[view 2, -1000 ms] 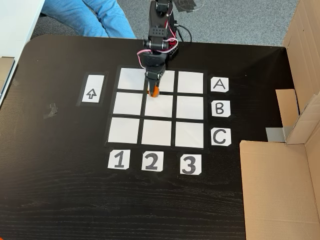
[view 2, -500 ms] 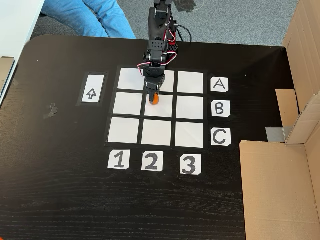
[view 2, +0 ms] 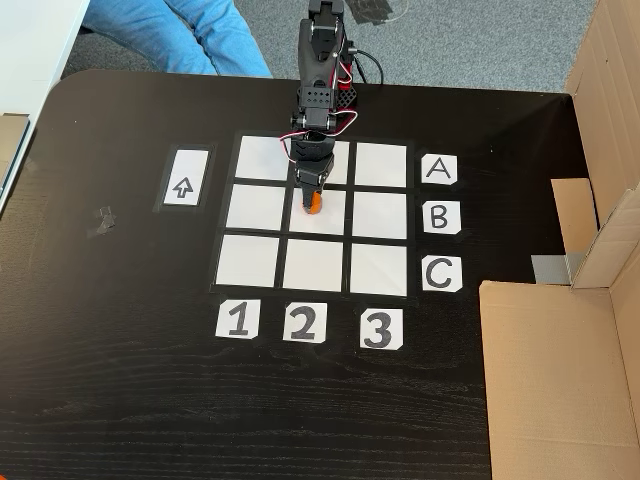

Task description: Pick up the round, orange token and place it in the grid on square B2.

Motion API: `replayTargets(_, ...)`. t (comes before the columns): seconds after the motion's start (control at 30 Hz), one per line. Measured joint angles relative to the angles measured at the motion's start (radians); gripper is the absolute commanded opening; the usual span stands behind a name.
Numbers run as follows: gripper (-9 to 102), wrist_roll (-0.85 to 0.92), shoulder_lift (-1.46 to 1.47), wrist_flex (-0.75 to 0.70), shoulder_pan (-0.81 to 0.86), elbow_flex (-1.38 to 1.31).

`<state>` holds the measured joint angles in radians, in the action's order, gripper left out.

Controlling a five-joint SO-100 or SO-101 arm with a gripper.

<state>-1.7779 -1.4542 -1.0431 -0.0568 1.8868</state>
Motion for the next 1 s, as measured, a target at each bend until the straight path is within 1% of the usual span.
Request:
replayTargets(0.07, 43, 0.000, 0.000, 0.000, 0.000, 0.005)
replayTargets(0.37, 55, 0.000, -0.031, 0.061, 0.000, 0.083)
replayTargets(0.57, 61, 0.029, -0.210, 0.169, 0.000, 0.219)
replayTargets(0.6, 61, 0.041, -0.249, 0.192, 0.008, 0.244)
replayTargets(0.63, 64, 0.057, -0.290, 0.213, 0.018, 0.267)
replayTargets(0.7, 65, 0.064, -0.342, 0.244, 0.061, 0.296)
replayTargets(0.8, 65, 0.086, -0.529, 0.348, 0.161, 0.399)
replayTargets(0.9, 65, 0.130, -0.753, 0.505, 0.250, 0.538)
replayTargets(1.0, 64, 0.144, -0.989, 0.650, 0.376, 0.693)
